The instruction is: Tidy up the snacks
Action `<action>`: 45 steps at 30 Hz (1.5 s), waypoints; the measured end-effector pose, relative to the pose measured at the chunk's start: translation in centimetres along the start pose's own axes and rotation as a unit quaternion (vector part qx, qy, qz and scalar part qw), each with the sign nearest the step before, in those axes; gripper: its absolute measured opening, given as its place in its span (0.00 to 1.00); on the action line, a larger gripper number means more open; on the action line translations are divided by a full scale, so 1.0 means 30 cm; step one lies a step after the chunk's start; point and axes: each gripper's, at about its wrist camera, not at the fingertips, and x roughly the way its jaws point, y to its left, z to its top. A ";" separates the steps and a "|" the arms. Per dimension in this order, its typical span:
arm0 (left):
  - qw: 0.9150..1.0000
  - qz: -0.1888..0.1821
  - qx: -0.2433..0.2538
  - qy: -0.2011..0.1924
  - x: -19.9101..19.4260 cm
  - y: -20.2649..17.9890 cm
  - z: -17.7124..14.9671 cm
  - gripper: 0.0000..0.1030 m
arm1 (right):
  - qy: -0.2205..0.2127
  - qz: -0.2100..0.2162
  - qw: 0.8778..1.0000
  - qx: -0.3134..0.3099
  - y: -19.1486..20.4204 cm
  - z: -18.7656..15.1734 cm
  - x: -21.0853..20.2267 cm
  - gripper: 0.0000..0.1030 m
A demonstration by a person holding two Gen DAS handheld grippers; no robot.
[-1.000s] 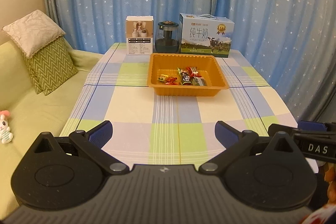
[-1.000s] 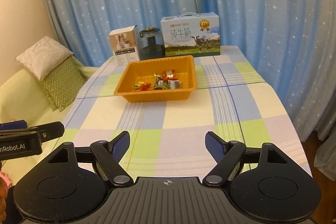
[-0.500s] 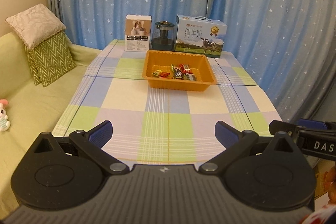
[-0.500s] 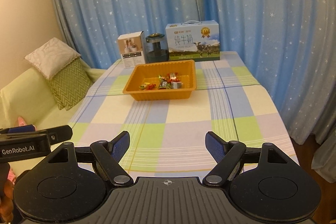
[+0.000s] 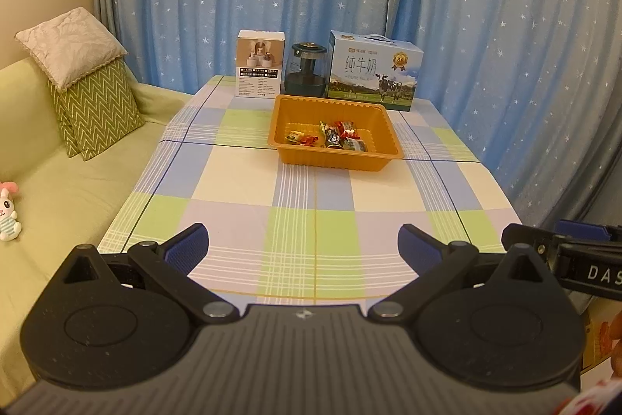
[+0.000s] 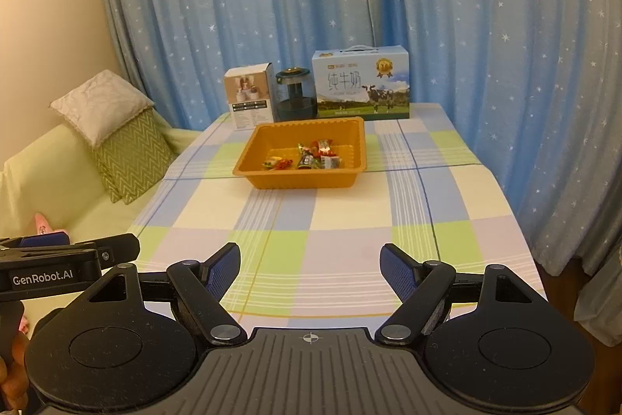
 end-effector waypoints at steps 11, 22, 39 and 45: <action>1.000 0.002 0.001 0.002 0.000 0.002 -0.007 1.00 | 0.001 0.004 1.000 -0.002 0.016 -0.005 0.005 0.76; 1.000 0.004 0.002 0.002 0.001 -0.001 -0.010 1.00 | 0.004 0.005 1.000 -0.001 0.008 -0.008 0.007 0.76; 1.000 0.006 0.002 0.003 0.008 0.002 -0.015 1.00 | 0.004 0.004 1.000 -0.001 0.006 -0.009 0.009 0.76; 1.000 0.006 0.003 0.003 0.010 0.004 -0.014 1.00 | 0.003 0.005 1.000 -0.001 0.007 -0.009 0.009 0.76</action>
